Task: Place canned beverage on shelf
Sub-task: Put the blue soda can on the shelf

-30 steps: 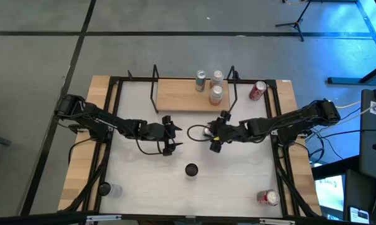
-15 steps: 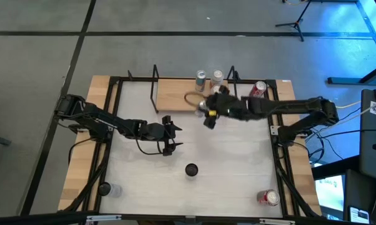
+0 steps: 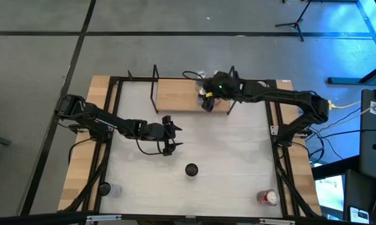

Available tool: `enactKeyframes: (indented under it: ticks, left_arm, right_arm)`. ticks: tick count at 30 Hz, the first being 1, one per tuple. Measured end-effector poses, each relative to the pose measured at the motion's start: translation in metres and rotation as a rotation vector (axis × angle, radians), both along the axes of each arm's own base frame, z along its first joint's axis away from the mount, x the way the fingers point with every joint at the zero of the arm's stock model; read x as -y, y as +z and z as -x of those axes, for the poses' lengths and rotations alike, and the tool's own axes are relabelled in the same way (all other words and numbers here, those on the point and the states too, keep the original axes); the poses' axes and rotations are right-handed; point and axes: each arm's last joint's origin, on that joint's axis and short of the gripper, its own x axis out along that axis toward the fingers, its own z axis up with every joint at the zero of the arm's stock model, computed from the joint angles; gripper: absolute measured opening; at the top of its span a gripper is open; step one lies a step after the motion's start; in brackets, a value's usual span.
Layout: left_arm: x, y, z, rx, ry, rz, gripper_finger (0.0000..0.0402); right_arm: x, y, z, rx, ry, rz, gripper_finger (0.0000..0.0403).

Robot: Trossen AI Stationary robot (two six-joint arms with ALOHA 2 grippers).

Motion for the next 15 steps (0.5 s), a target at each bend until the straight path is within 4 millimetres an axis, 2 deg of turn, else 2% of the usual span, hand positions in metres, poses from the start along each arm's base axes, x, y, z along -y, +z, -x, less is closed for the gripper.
enactKeyframes:
  ticks: [9,15]
  left_arm:
    - [0.000,0.000,0.000,0.000,0.001,0.002,0.0305]
    - [0.000,0.000,0.000,0.000,0.000,0.001,0.0305]
  right_arm:
    - [0.024,-0.024,-0.010,-0.045,-0.033,-0.011,0.0222]
    - [0.028,-0.033,-0.015,-0.058,-0.032,-0.018,0.0222]
